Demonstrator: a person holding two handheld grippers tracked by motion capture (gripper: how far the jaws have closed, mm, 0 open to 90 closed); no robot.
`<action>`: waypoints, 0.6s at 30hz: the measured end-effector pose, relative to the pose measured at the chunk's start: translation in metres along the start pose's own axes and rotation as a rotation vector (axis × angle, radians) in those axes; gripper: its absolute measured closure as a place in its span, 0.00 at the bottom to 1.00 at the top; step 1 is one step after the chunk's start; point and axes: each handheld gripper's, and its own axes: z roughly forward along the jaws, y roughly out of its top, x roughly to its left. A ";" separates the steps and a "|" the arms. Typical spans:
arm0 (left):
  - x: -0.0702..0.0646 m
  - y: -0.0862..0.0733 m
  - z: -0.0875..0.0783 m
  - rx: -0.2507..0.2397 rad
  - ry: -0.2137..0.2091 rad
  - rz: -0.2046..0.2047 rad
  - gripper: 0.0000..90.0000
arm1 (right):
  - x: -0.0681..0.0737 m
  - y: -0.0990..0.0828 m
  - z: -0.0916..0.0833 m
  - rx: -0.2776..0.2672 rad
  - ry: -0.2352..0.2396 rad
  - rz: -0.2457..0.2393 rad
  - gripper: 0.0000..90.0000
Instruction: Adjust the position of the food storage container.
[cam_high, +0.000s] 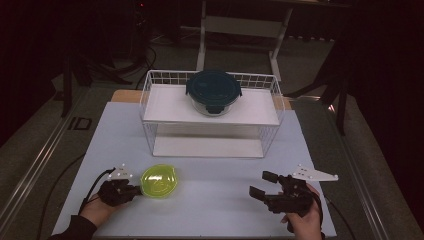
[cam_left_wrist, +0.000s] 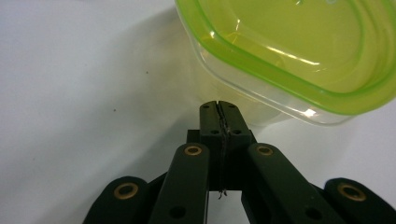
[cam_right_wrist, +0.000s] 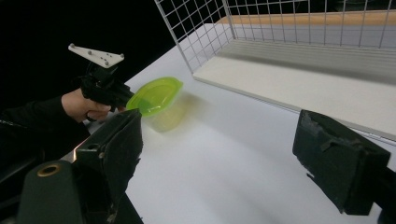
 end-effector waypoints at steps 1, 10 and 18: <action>-0.001 0.000 -0.001 -0.005 0.002 -0.002 0.99 | 0.000 0.000 0.000 0.001 0.002 -0.002 0.17; -0.002 0.007 0.004 -0.005 -0.008 -0.006 0.99 | 0.001 -0.002 0.004 0.021 0.003 -0.004 0.17; -0.009 0.026 0.023 0.000 -0.024 0.018 0.99 | -0.001 -0.003 0.004 0.021 0.008 0.003 0.17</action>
